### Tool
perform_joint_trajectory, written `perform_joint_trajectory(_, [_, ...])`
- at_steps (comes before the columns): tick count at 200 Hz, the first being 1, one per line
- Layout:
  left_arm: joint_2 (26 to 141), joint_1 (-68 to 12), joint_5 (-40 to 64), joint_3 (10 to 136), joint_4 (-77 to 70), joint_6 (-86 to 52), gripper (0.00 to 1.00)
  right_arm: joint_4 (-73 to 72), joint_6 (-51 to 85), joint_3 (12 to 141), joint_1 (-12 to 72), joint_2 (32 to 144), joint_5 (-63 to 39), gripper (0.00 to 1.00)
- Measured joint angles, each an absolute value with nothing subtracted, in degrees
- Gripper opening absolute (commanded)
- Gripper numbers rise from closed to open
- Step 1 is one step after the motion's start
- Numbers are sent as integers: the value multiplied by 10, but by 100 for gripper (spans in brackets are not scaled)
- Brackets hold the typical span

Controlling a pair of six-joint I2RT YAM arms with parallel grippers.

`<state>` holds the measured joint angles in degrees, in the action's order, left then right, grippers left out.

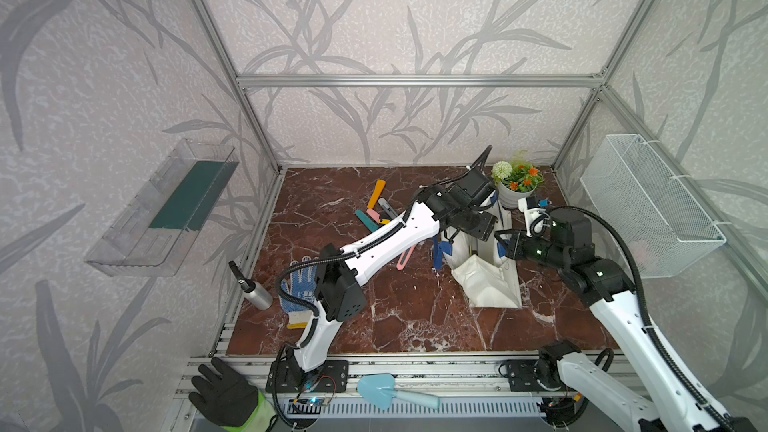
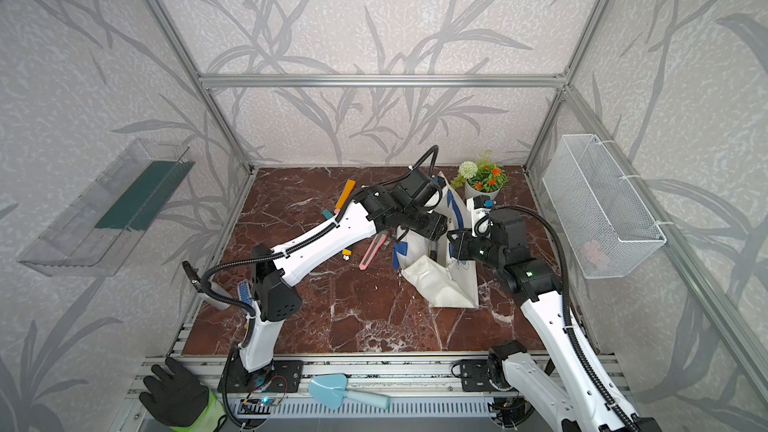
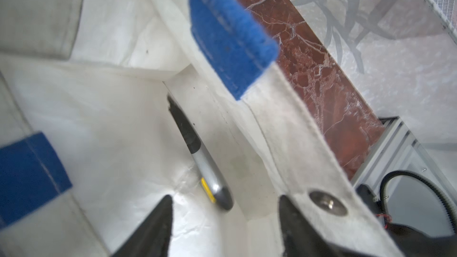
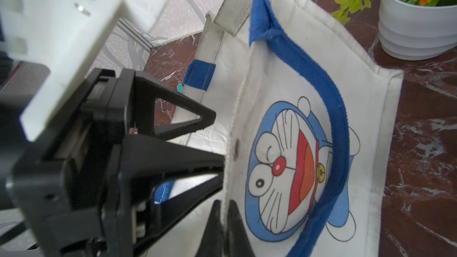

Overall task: Place the art knife into the pouch
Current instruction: Place the utility knife in the pouch.

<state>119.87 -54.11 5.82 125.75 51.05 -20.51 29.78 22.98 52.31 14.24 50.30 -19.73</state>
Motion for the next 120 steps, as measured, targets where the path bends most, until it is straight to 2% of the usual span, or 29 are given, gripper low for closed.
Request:
perform_joint_trajectory(66, [1188,-541,36,1254,514,-195,83,302,232,518,142,490,-178,0])
perform_joint_trajectory(120, [1108,-540,-50,1186,518,-185,88,311,236,509,142,474,-154,0])
